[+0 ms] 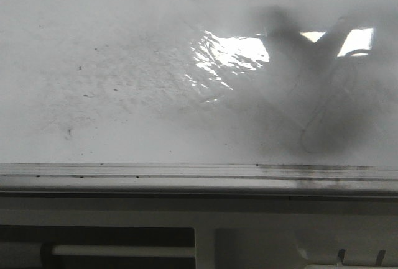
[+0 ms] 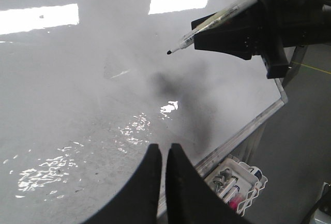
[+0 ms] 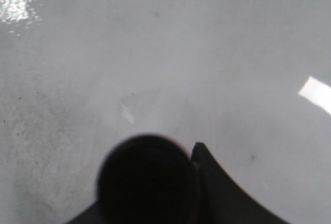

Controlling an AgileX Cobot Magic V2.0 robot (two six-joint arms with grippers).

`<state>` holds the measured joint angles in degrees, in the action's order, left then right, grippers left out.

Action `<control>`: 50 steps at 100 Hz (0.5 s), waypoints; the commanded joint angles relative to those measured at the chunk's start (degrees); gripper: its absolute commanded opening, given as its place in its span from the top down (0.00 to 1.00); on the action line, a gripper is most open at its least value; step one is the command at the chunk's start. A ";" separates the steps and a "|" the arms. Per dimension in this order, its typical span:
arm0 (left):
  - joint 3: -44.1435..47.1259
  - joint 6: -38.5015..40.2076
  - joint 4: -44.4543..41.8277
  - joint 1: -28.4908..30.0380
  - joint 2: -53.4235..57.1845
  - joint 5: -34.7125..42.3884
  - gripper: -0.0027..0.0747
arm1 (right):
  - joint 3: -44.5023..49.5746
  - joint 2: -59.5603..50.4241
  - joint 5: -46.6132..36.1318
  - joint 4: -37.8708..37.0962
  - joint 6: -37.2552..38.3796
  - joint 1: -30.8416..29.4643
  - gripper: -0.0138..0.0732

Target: Write number 8 on whiteboard

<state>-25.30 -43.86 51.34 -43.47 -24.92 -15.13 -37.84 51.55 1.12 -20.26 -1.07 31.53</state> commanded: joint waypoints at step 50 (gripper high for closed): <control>-1.47 0.42 1.45 0.06 -0.29 1.78 0.99 | -1.70 8.62 -3.57 4.70 0.42 -2.57 0.89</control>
<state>-25.30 -43.86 51.34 -43.47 -24.92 -15.41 -37.95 58.96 -0.45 -16.15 -0.92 29.41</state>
